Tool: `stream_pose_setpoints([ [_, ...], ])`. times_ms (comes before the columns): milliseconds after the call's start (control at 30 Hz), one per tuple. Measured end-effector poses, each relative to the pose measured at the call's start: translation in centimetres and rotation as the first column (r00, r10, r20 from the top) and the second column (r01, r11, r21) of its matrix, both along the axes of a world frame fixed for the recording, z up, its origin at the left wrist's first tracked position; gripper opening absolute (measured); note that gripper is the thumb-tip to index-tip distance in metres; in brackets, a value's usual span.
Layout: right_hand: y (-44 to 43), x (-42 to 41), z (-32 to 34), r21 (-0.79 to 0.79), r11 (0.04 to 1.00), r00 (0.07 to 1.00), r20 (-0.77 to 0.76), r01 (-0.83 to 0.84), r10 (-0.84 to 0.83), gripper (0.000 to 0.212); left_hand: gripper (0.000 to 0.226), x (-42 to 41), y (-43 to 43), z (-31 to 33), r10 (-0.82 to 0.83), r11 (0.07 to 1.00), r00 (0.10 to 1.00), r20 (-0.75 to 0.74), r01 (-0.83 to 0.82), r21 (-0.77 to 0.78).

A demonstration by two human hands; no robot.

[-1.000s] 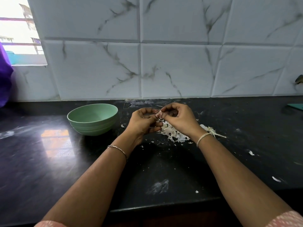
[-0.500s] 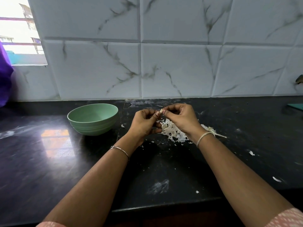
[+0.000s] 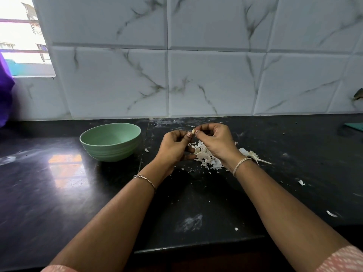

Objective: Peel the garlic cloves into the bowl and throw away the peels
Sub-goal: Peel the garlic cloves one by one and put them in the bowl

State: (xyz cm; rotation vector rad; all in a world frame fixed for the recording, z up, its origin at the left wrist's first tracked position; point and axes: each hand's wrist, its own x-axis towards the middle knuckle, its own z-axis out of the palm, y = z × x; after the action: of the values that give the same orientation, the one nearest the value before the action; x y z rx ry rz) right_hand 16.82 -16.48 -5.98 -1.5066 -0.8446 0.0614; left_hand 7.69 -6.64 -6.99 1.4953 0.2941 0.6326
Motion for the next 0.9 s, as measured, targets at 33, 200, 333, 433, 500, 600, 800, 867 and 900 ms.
stream_pose_setpoints([
  [33, 0.0, 0.0, 0.0, 0.005, 1.0, 1.0, -0.006, 0.0, 0.0, 0.005, 0.017, 0.0, 0.0, 0.0, 0.001, 1.0, 1.0, 0.001, -0.001, -0.004],
  [200, 0.1, -0.1, 0.0, 0.027, 1.0, 0.999, -0.051, -0.006, 0.008, 0.004, 0.019, 0.0, -0.1, 0.1, -0.011, 0.999, 1.0, 0.004, 0.011, -0.037],
  [333, 0.0, 0.0, 0.0, 0.04, 0.999, 0.996, -0.079, -0.029, 0.032, 0.001, 0.019, -0.1, -0.2, 0.2, -0.039, 0.997, 0.999, -0.002, 0.038, -0.071],
  [433, 0.0, 0.0, 0.1, 0.047, 0.998, 0.993, -0.105, -0.046, 0.05, 0.004, 0.02, -0.1, -0.1, 0.2, -0.047, 0.996, 0.999, -0.012, 0.046, -0.083],
  [500, 0.0, 0.1, 0.1, 0.045, 0.997, 0.991, -0.123, -0.056, 0.061, 0.006, 0.02, -0.1, -0.1, 0.3, -0.045, 0.994, 0.999, -0.005, 0.045, -0.101],
  [600, 0.2, 0.3, -0.1, 0.002, 0.999, 0.994, -0.101, -0.039, 0.039, 0.004, 0.02, -0.1, -0.1, 0.4, -0.05, 0.989, 0.999, 0.021, 0.052, -0.138],
  [800, 0.0, 1.2, -0.2, -0.104, 0.993, 0.998, 0.035, 0.048, -0.044, 0.009, 0.021, -0.1, 0.0, 0.4, -0.05, 0.988, 0.998, 0.041, 0.056, -0.146],
  [867, -0.5, 1.6, 0.0, -0.207, 0.962, 0.966, 0.224, 0.176, -0.128, 0.008, 0.021, -0.1, 0.0, 0.4, -0.046, 0.988, 0.998, 0.039, 0.052, -0.149],
  [900, -0.7, 1.7, 0.1, -0.256, 0.932, 0.929, 0.328, 0.259, -0.168, 0.005, 0.022, -0.1, 0.0, 0.4, -0.046, 0.988, 0.998, 0.036, 0.051, -0.149],
])
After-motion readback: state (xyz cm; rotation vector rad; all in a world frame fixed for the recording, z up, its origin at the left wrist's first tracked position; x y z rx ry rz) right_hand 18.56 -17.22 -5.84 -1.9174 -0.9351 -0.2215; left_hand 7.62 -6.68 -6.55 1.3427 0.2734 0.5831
